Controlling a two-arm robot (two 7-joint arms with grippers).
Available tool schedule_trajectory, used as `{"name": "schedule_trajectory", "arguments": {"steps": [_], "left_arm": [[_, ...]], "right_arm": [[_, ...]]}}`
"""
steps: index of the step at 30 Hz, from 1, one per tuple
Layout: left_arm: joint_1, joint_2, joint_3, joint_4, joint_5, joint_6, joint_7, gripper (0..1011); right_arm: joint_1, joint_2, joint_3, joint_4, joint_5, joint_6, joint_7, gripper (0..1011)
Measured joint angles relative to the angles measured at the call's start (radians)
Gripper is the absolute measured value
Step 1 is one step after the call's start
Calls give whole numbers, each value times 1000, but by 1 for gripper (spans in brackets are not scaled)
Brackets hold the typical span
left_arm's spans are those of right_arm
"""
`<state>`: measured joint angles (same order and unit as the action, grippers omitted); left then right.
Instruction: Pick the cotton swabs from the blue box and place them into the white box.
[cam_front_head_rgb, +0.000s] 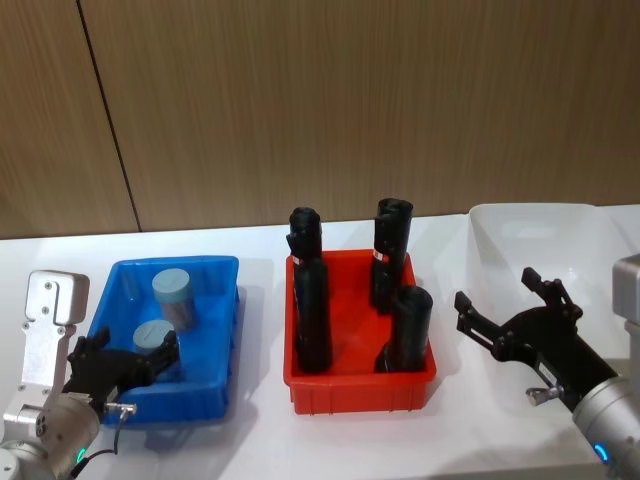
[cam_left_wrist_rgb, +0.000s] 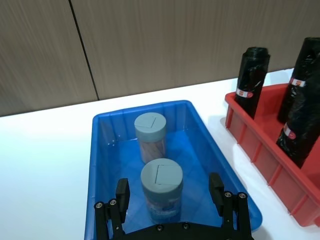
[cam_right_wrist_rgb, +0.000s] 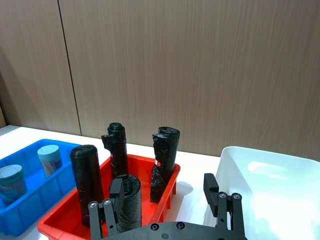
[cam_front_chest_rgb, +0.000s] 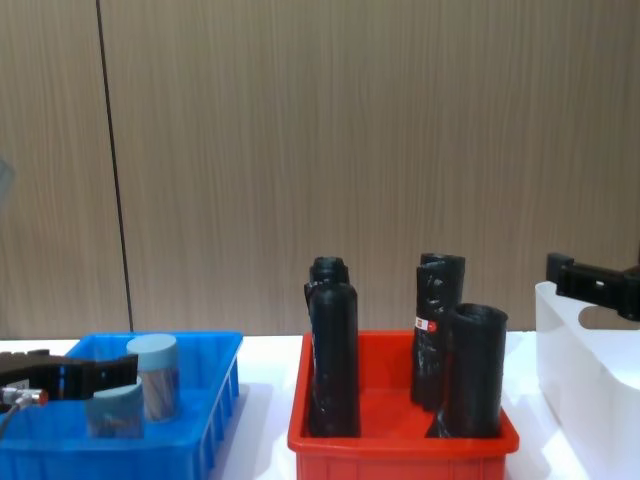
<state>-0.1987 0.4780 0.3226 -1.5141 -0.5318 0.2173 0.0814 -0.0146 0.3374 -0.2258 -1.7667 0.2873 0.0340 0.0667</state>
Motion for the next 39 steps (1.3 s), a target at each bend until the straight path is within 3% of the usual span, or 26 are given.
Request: {"name": "schedule_trajectory", "arguments": {"steps": [17,39], "left_arm": [[-86,-46,-6,110,11,92,-26,1003],[-162,-99,0,235,28,113,-76,1003]], "right_arm": [[0,0,0,0,0,0,0,1002],[0,0,0,0,0,0,0,1002]]}}
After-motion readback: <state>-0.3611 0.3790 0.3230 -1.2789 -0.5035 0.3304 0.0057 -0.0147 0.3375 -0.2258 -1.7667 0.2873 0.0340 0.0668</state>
